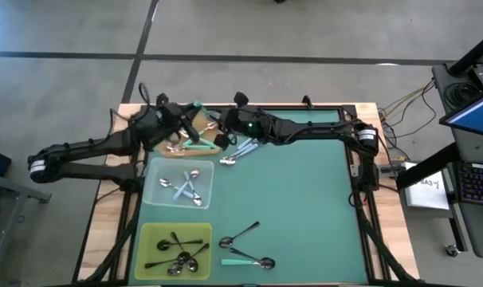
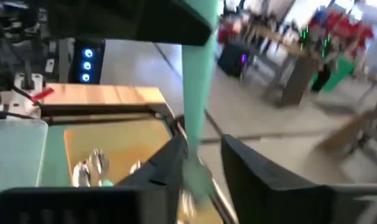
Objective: Sort silverware by color (type)
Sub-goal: Put the green spoon into the orange bin, then put the blue spoon into the transparent bin
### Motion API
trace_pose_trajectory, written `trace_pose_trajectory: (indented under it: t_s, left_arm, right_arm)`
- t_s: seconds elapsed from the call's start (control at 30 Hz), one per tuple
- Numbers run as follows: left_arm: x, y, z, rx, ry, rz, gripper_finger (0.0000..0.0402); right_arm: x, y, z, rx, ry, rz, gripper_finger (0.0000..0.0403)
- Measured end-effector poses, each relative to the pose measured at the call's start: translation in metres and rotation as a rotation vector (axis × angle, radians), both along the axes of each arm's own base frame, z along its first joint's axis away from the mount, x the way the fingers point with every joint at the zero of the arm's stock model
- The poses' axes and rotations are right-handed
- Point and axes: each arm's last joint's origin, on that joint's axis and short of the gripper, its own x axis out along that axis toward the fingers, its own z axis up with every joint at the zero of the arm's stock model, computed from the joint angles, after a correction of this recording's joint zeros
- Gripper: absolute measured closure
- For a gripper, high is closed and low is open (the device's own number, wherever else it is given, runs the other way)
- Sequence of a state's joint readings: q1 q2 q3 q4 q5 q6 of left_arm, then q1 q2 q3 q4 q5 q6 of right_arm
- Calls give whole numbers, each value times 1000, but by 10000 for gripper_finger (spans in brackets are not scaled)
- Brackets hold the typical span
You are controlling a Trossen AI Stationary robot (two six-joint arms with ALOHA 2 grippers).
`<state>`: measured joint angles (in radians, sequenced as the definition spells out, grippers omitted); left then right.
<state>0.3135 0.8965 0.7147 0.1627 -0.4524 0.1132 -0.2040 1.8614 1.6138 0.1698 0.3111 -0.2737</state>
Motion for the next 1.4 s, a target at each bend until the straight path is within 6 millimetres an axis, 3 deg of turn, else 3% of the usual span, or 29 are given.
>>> trace_pose_trajectory:
  t_s: [0.13,0.27,0.5,0.67,0.9,1.1,1.23,1.4]
  left_arm:
    - [-14,12,-1,-16,190,85,371]
    - [-27,24,-20,-106,438,139,371]
    - [-36,36,-58,-267,728,185,371]
    - [-26,43,-77,-315,818,179,370]
    - [-12,49,-96,-399,877,75,275]
    - [0,50,-93,-465,823,-88,223]
    - [6,53,-78,-453,772,-125,219]
    - [10,55,-52,-403,702,-124,228]
  right_arm:
    - [-13,-15,-8,125,119,-67,253]
    - [-28,-28,-28,300,272,-163,225]
    - [-45,-36,-59,464,505,-278,231]
    - [-47,-31,-73,531,627,-192,244]
    - [-43,-26,-90,556,747,28,250]
    - [-39,-24,-102,481,831,231,250]
    - [-36,-23,-114,378,894,386,250]
    - [-33,-24,-131,321,956,446,250]
